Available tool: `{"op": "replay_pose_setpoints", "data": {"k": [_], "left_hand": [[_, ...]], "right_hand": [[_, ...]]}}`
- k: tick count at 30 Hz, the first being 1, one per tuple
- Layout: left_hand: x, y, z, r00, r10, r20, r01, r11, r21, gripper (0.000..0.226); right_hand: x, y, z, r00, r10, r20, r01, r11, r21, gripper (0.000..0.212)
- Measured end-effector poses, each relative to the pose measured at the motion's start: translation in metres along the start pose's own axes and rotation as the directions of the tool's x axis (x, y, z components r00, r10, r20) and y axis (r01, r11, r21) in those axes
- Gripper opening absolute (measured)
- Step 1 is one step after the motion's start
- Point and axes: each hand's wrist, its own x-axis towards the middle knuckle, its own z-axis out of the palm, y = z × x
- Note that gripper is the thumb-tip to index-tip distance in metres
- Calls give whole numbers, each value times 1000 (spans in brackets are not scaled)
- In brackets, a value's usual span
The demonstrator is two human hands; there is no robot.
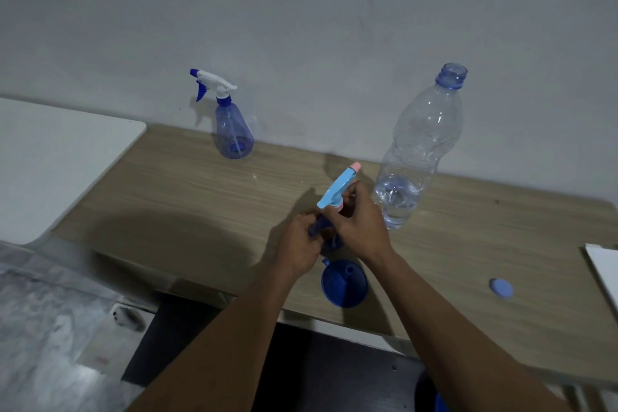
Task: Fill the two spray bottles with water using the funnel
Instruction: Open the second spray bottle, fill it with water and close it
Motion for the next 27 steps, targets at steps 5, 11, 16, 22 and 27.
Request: {"op": "replay_pose_setpoints", "data": {"k": [5, 11, 16, 22, 27], "left_hand": [[3, -3, 0, 999, -31, 12, 29, 995, 95, 22], [1, -1, -3, 1000, -17, 16, 15, 996, 83, 21], [0, 1, -3, 1000, 17, 12, -18, 1000, 23, 31], [1, -3, -3, 1000, 19, 0, -19, 997, 74, 27], [3, -3, -4, 999, 24, 23, -26, 996, 80, 34]], "right_hand": [[-4, 3, 4, 999, -36, -35, 33, 996, -84, 17], [-5, -1, 6, 999, -8, -41, 6, 999, -52, 19], [-4, -1, 4, 997, 45, -67, -47, 999, -24, 26], [-5, 0, 10, 990, 73, -123, -77, 997, -26, 39], [-6, 4, 12, 991, -33, -129, 25, 998, -59, 22]]}}
